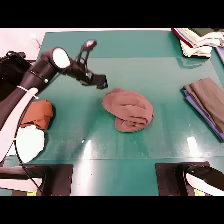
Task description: Fold the shirts.
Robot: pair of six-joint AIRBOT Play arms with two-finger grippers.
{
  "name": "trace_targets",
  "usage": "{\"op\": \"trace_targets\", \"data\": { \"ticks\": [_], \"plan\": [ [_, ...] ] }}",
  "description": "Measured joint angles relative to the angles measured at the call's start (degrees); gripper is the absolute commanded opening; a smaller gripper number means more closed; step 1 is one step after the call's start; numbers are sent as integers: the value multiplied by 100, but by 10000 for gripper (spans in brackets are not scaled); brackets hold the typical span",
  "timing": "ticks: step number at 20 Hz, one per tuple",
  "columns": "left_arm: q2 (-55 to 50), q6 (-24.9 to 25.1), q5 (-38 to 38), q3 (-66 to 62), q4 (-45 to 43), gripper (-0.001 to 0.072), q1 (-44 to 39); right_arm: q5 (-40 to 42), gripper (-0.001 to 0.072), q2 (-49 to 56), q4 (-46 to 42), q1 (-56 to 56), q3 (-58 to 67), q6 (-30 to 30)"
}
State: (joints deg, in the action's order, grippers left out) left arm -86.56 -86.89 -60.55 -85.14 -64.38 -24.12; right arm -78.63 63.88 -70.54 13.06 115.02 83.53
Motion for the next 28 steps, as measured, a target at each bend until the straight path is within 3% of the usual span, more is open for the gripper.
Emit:
{"op": "trace_targets", "data": {
  "ticks": [6,7,9,10,13,14,15,18,21,23,24,25,28],
  "plan": [
    [-610,420,428,898,1193,659,133,-164,20,-87,39,-83,-431,142],
    [-662,518,501,935,1362,619,140,-190,20,-138,37,-162,-654,188],
    [-743,651,664,994,1574,146,160,-262,20,-295,48,-411,-1274,262],
    [-763,697,739,1008,1657,28,168,-271,20,-378,50,-566,-1624,282],
    [-798,811,861,990,1759,24,184,-328,51,-632,52,-1126,-2916,321],
    [-802,870,863,927,1794,24,188,-334,306,-693,63,-1331,-3434,337],
    [-804,931,828,852,1792,24,190,-332,479,-739,111,-1521,-3936,339],
    [-809,1102,638,527,1735,25,190,-105,476,-710,407,-2026,-5539,339],
    [-809,1182,494,249,1683,24,190,461,427,-363,988,-2277,-6767,133],
    [-809,1204,437,142,1661,24,190,870,423,-9,1552,-2339,-7248,-131],
    [-809,1211,413,107,1652,24,190,1045,351,177,1816,-2350,-7377,-262],
    [-809,1222,396,83,1644,25,190,1226,336,380,2057,-2334,-7451,-385],
    [-809,1224,367,44,1637,25,190,1578,335,898,2415,-2100,-7412,-603]
  ]
}}
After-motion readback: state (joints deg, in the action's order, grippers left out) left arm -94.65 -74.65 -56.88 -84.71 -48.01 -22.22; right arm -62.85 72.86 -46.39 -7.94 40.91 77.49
